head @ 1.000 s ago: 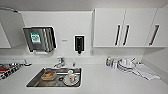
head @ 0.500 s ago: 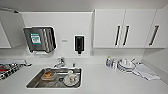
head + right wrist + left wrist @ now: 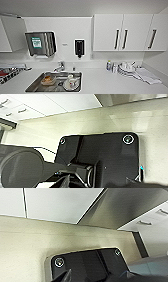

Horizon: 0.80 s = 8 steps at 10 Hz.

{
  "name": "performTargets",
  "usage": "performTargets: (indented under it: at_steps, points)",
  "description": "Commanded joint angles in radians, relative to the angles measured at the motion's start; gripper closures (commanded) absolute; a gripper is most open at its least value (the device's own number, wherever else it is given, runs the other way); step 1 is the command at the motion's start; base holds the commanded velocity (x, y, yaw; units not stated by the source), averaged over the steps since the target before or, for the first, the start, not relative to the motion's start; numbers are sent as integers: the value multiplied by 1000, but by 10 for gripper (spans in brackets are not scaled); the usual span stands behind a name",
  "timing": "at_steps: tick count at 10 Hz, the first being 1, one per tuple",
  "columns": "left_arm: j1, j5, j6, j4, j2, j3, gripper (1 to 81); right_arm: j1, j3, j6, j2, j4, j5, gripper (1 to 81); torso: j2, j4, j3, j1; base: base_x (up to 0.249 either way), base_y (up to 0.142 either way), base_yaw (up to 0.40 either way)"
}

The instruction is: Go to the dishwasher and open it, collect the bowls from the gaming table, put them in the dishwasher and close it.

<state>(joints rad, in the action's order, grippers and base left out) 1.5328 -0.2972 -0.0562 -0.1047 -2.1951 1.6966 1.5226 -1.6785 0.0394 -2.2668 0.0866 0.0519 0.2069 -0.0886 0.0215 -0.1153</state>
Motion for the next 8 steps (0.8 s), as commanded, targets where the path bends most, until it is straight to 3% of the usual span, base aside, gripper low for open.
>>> performTargets:
  at_steps: [1,5,6,8]
  points:
    - [-24,-103,1,-47,302,-277,10,-112,214,-27,206,-19,-40,10,98,0,0,-63,0,0,0]
    - [-26,-195,1,-156,507,-510,10,-173,295,-81,298,-18,-44,10,245,0,0,-155,0,0,0]
    - [-26,-203,-1,-190,545,-570,10,-184,300,-84,315,-19,-44,10,281,0,93,-177,0,0,0]
    - [-26,-226,-1,-224,603,-641,10,-199,312,-107,338,-19,-46,10,338,0,114,-210,0,0,0]
